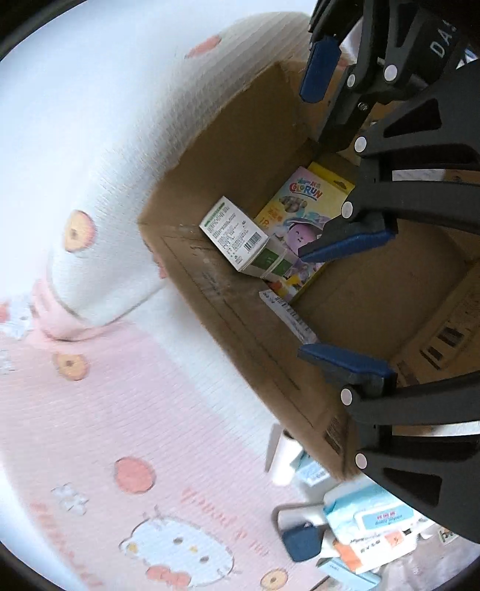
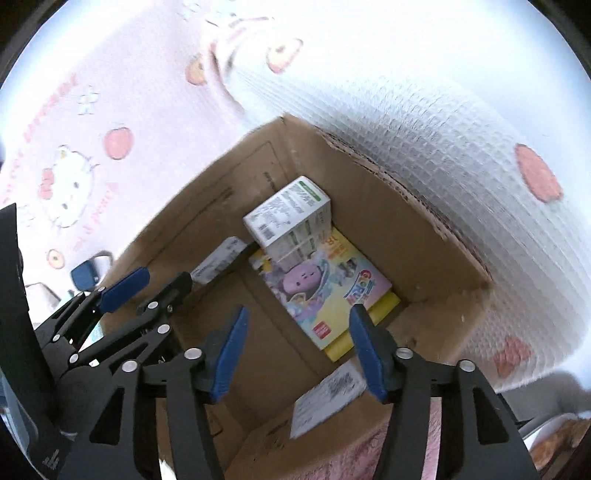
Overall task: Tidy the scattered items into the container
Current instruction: 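Move both tools back toward the pile of scattered items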
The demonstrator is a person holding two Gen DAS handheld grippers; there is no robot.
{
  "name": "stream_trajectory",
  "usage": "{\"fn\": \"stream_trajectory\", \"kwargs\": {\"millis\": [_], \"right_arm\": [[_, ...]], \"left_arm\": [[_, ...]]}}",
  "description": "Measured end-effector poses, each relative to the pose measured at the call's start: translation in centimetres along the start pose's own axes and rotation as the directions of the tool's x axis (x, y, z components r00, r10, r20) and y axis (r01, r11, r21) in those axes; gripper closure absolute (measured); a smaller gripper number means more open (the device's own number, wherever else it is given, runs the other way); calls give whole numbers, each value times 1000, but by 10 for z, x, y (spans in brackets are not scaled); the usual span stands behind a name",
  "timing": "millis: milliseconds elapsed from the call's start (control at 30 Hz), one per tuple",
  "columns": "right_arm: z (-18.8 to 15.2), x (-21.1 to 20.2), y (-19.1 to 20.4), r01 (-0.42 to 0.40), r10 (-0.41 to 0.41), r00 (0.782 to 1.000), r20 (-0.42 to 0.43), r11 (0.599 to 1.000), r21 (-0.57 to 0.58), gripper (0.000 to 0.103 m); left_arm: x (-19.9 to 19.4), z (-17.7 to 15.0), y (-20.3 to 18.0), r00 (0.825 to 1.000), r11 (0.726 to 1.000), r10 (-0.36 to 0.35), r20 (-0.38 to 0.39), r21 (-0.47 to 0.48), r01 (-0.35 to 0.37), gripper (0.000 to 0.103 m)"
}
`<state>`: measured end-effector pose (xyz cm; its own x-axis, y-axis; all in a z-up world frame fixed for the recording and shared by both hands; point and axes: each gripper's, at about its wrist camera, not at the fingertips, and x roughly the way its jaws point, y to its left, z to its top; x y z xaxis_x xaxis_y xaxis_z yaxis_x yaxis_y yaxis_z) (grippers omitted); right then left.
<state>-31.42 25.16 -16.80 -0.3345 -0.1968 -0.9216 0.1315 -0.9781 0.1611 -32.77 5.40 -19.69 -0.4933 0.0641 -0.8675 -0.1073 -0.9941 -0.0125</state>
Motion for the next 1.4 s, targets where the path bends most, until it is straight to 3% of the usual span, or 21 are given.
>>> {"fn": "stream_trajectory", "kwargs": {"millis": [100,200,300,433,500,533,633,733,800,900,1033,1133,1200,1267,1400], "right_arm": [[-13,0,24,-7,7,1000,21,1000,-10,42],[-28,-13,30,-18,18,999,41,1000,-2,38],[-42,-23,31,-68,66,995,78,997,25,32],[-61,-30,36,-144,141,981,133,989,15,31],[-70,-33,43,-156,159,975,157,987,-27,31],[-76,-37,47,-169,186,967,172,980,-107,28],[-96,-41,61,-120,155,955,254,982,-148,22],[-120,-46,73,-88,150,925,349,978,-188,12],[-135,-50,82,-48,139,908,395,971,-233,11],[-159,-56,102,76,98,874,476,940,-333,10],[-187,-58,122,178,81,841,534,892,-415,3],[-202,-60,131,176,102,836,540,881,-439,2],[-208,-59,137,153,126,844,520,875,-460,1],[-210,-58,143,139,138,857,496,866,-481,1],[-221,-54,163,145,165,863,477,824,-547,1]], "left_arm": [[-53,-16,-3,996,997,15,86,76,-21,51],[-136,-57,0,983,981,45,175,178,-77,41],[-155,-73,-8,967,964,68,244,235,-127,40],[-185,-91,-3,956,965,53,288,230,-123,40],[-189,-94,1,948,974,43,315,200,-110,40],[-195,-99,7,944,976,41,327,191,-108,40],[-187,-102,14,931,983,32,364,159,-97,39],[-192,-120,30,924,990,18,382,121,-69,39],[-191,-124,33,919,994,11,394,93,-51,39],[-202,-140,48,907,998,-9,422,61,-19,39],[-219,-162,66,896,998,4,445,49,-28,39],[-229,-179,79,892,996,58,448,30,-80,39],[-234,-192,90,888,994,99,449,-1,-111,39],[-237,-206,107,894,991,131,428,-32,-130,39],[-223,-222,131,911,979,202,360,-69,-190,39]]}}
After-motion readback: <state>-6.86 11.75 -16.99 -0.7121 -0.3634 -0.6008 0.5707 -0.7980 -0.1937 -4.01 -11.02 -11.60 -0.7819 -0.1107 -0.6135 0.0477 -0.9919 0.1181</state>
